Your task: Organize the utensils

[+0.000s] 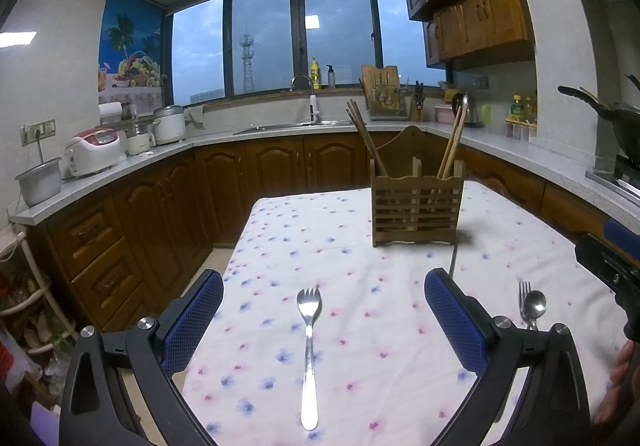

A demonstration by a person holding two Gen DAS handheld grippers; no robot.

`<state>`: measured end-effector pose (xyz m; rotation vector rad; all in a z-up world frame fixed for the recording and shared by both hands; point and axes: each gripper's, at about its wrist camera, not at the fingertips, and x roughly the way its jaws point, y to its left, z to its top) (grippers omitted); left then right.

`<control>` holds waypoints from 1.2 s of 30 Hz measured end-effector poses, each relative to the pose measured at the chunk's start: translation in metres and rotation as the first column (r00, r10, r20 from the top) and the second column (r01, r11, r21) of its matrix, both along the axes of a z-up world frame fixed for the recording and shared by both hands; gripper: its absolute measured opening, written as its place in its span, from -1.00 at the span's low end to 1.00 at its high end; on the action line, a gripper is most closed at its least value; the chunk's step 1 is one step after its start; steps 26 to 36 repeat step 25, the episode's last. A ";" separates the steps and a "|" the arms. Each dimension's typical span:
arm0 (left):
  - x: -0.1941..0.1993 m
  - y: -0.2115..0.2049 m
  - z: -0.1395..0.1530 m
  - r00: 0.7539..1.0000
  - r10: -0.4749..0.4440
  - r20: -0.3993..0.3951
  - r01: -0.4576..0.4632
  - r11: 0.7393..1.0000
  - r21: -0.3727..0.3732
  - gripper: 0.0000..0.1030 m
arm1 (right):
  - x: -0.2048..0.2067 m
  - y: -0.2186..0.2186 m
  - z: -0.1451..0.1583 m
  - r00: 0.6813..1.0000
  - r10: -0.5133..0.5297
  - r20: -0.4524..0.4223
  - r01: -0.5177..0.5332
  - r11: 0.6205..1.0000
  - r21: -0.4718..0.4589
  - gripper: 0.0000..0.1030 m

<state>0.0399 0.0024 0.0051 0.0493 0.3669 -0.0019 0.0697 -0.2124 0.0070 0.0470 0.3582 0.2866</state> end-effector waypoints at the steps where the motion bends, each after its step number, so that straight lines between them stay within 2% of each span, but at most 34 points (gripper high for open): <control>1: 0.000 0.000 0.000 1.000 -0.001 -0.001 0.001 1.000 -0.001 0.98 | 0.000 0.000 0.000 1.000 0.001 -0.001 -0.001 1.000 0.001 1.00; 36: 0.007 -0.018 0.006 0.999 -0.027 -0.017 0.027 1.000 -0.011 0.98 | 0.000 -0.004 -0.002 1.000 -0.009 -0.005 0.009 1.000 0.012 1.00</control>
